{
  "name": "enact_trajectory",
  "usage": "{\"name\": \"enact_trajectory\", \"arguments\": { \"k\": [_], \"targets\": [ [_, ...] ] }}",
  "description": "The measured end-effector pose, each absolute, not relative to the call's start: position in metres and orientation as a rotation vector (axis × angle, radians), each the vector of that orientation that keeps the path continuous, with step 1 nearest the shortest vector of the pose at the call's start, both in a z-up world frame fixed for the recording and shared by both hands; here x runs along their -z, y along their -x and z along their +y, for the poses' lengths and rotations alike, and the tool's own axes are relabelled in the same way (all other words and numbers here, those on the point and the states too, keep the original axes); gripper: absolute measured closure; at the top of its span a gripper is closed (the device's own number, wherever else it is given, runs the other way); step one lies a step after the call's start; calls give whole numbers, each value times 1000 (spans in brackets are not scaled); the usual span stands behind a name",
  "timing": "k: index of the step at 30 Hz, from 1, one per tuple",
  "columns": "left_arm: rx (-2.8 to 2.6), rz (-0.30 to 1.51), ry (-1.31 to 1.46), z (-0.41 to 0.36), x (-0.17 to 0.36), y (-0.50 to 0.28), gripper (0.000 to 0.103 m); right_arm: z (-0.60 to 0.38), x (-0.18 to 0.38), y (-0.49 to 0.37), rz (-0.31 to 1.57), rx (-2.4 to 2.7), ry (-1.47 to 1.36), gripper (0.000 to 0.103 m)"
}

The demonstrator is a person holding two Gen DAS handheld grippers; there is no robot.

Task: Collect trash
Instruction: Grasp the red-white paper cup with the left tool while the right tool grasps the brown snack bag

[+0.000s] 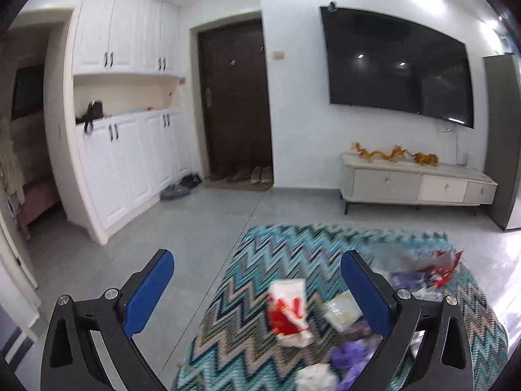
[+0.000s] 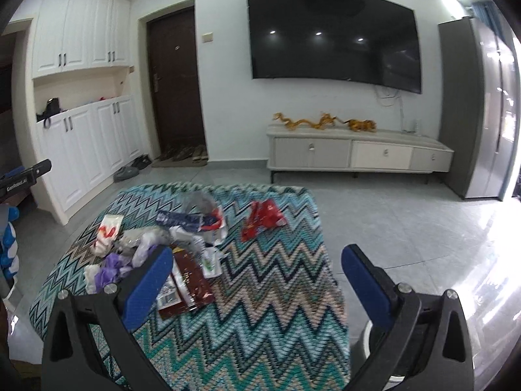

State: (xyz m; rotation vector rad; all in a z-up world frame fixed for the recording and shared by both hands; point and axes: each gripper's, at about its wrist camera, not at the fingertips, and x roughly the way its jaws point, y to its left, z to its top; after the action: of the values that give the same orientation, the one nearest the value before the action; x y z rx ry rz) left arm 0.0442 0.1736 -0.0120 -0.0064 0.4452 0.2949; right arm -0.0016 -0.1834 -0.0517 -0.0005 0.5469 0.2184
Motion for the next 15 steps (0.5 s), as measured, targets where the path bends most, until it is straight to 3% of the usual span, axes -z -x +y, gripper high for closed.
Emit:
{"name": "enact_trajectory", "arguments": {
  "k": [5,10,15],
  "targets": [
    [-223,631,92,209,54,-66,3,-138,88,-37,680,-422,25,0],
    [-129,790,134,196,102,-108,5,-112,127,-66,821,-538,17,0],
    [-81,926,173,185,143,-158,24,-102,157,-89,922,-578,0,0]
  ]
}}
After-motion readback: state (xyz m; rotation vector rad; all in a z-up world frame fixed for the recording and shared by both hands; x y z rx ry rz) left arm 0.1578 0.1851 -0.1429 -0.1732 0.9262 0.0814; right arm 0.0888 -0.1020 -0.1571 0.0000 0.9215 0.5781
